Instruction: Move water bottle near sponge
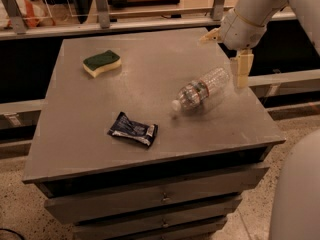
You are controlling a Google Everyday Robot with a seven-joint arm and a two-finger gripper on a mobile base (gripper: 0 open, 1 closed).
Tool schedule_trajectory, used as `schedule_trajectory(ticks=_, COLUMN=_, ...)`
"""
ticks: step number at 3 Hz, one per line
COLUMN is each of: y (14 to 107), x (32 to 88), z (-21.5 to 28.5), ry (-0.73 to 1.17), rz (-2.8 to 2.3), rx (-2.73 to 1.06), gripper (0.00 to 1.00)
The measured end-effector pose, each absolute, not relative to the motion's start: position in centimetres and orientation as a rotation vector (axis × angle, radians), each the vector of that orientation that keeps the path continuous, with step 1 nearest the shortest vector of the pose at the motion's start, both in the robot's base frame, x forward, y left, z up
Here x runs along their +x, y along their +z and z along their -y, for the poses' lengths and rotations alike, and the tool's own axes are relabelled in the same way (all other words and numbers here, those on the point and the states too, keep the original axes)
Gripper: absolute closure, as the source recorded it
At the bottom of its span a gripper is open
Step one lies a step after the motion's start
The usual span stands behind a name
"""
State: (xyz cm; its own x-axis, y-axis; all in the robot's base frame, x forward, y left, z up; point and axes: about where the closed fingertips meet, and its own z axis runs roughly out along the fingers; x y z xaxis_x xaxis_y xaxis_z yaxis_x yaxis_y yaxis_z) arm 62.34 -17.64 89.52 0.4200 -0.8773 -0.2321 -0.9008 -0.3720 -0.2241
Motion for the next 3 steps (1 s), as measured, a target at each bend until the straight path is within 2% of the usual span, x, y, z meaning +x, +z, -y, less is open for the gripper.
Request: schedule_trajectory(ticks=3, y=86.1, x=61.0, z=16.5, ry=0.135, rz=-1.472, rx=-2.49, gripper=0.0)
